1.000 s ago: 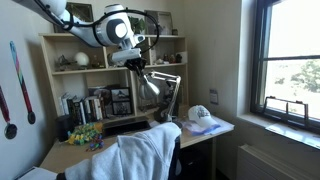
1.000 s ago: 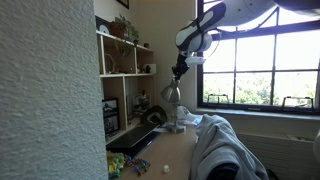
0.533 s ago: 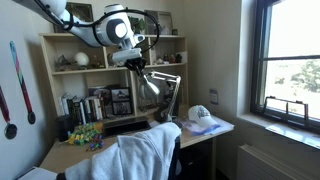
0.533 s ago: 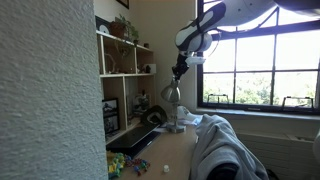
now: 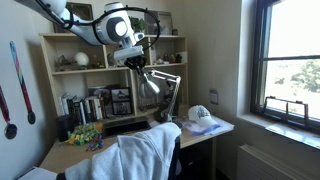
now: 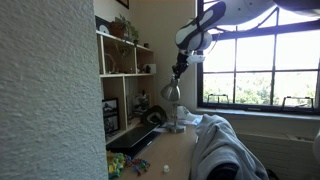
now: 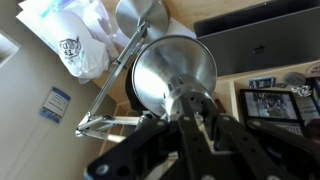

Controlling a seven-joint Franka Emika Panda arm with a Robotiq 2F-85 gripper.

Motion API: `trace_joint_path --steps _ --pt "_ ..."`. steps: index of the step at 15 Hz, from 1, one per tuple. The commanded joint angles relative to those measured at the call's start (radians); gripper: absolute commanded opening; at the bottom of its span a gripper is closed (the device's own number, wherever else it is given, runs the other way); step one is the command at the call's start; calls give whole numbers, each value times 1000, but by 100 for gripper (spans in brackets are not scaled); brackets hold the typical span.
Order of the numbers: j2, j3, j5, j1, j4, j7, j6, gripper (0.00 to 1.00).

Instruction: Twist the knob on the lamp.

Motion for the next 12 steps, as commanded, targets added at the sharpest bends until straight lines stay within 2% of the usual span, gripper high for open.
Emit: trace_joint_path --steps 1,12 --pt "19 8 -3 -12 60 -67 -71 6" --pt "58 11 -48 -19 152 -250 -246 6"
